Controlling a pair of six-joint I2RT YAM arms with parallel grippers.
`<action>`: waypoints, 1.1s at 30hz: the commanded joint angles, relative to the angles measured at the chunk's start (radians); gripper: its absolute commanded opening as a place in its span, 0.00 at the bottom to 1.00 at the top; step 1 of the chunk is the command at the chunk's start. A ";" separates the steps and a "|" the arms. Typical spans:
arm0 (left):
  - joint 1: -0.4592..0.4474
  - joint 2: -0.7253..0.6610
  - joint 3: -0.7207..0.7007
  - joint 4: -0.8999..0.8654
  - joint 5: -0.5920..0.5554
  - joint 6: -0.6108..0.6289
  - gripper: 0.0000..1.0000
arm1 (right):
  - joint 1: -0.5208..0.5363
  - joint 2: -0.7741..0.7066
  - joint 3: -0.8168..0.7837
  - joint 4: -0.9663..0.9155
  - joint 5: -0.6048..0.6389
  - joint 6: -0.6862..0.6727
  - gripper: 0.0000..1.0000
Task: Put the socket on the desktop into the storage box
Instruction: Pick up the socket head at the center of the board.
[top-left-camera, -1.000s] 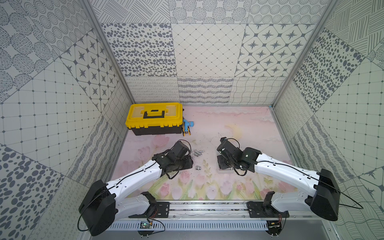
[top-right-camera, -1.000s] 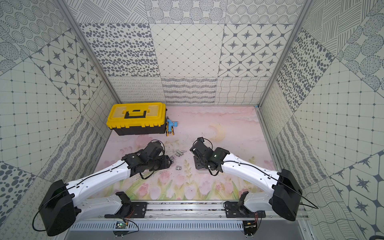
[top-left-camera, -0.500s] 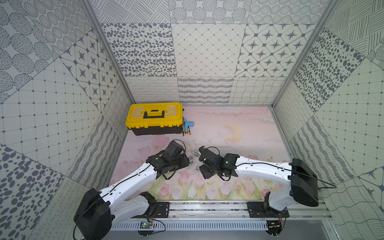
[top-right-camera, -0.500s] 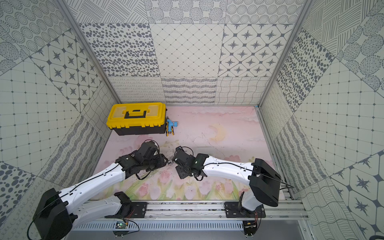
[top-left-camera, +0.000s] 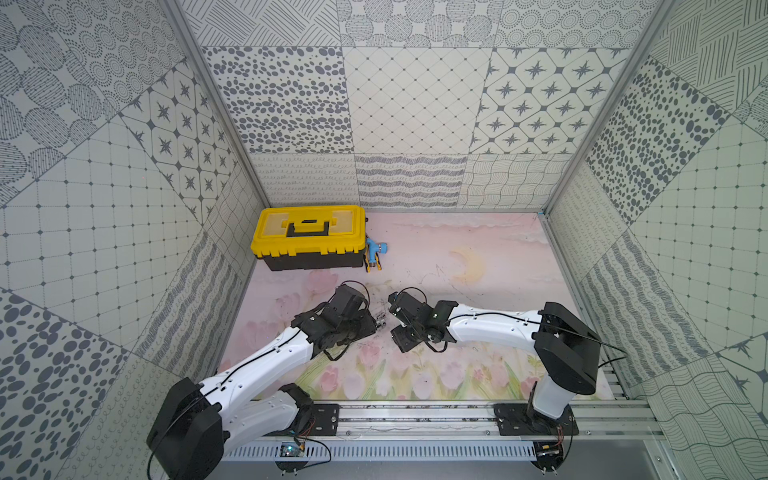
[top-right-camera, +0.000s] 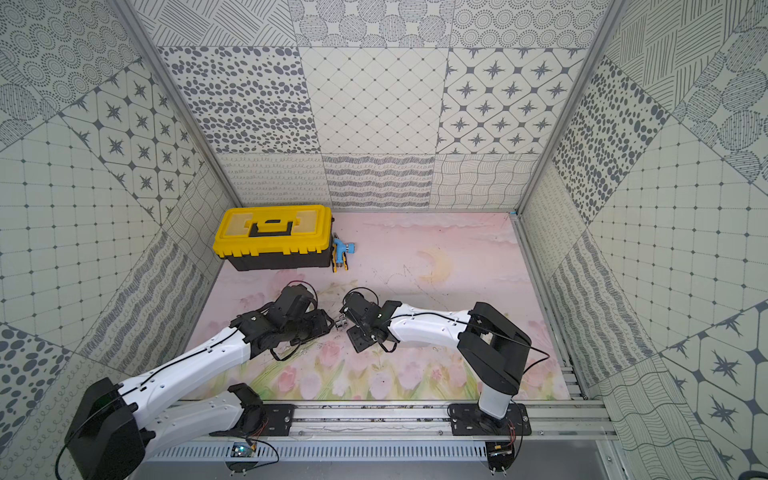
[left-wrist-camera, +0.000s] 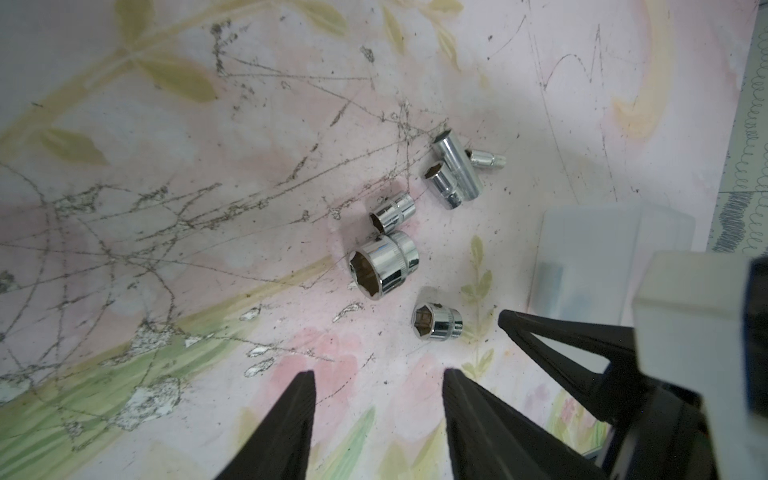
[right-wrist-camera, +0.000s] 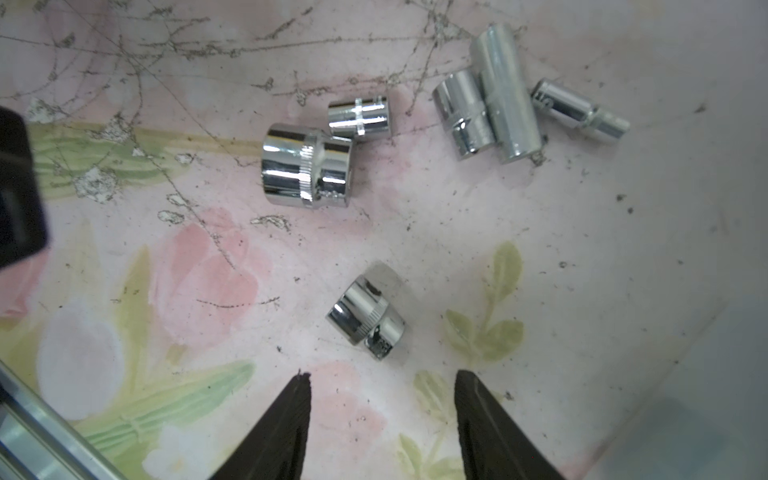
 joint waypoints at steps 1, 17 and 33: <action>0.008 0.007 -0.003 0.006 0.027 -0.009 0.54 | -0.010 0.032 0.032 0.045 -0.020 -0.031 0.57; 0.011 0.019 0.007 0.032 0.042 -0.008 0.54 | -0.024 0.113 0.059 0.061 -0.015 -0.052 0.49; 0.011 0.029 0.005 0.075 0.089 -0.008 0.55 | -0.023 0.079 0.001 0.091 0.023 -0.008 0.08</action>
